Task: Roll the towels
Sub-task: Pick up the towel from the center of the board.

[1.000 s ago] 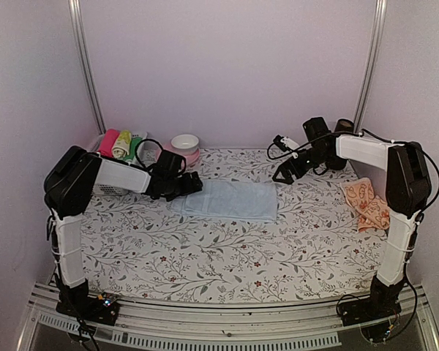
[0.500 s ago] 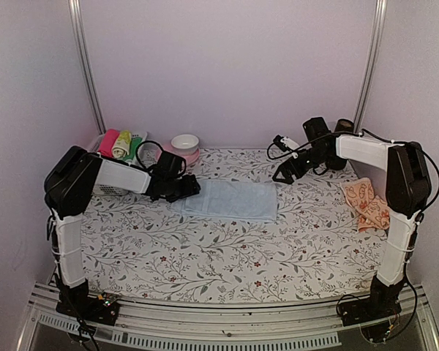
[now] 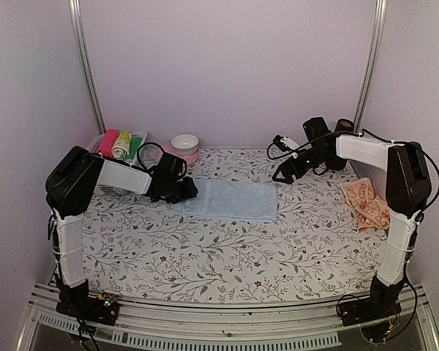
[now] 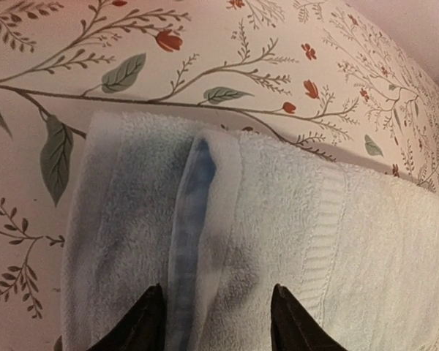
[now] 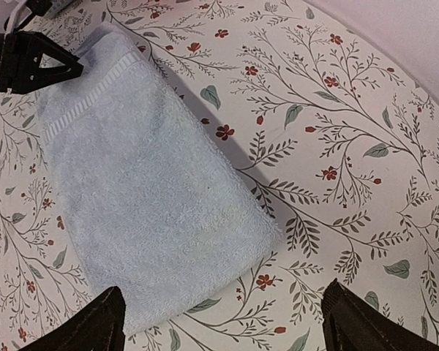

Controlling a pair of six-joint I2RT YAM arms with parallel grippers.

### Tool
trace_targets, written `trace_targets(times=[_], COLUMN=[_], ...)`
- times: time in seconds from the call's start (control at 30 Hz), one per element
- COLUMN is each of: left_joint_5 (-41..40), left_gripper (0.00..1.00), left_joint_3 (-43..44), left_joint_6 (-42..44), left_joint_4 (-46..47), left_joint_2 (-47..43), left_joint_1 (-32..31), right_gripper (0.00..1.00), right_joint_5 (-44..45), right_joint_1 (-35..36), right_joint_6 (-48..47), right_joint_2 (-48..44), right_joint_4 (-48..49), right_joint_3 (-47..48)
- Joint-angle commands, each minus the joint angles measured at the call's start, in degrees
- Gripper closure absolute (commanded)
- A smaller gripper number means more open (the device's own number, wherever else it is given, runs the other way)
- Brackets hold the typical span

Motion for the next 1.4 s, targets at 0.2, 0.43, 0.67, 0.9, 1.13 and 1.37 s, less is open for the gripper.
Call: trace_targets(times=[0.2,0.43,0.67,0.9,1.13,1.37], left_joint_5=[-0.2,-1.3,-3.8,-7.7,-15.2,-20.3], left_gripper=[0.62,0.75,0.92,1.0,1.0,1.0], left_joint_3=[0.5,0.3,1.8,3.8,5.6,5.7], left_joint_6=[0.4,0.3,1.1,2.6,4.2,5.0], left_joint_4=[-0.8,-1.6,-2.9,-5.2,-8.6,-10.6], left_joint_2=[1.5,1.6,1.0,0.6,0.3,-1.7], left_joint_1=[-0.5,-0.5,-1.4,-3.1,-5.1,-6.1], right_gripper=[0.08,0.09,0.09,0.09,0.09,0.09], right_joint_5=[-1.2,-1.3,-1.5,-1.4,-1.6,-1.7], right_joint_1=[-0.3,-0.3,-0.3,-0.3,-0.3,-0.3], right_joint_6=[-0.2,-0.2,-0.1,-0.2,-0.2,-0.2], right_joint_2=[-0.9,-0.8,-0.5,-0.5,-0.3,0.0], right_joint_4=[0.2,0.2,0.3,0.2,0.1,0.1], right_joint_3=[-0.2,-0.2,-0.2,-0.2,-0.2,-0.2])
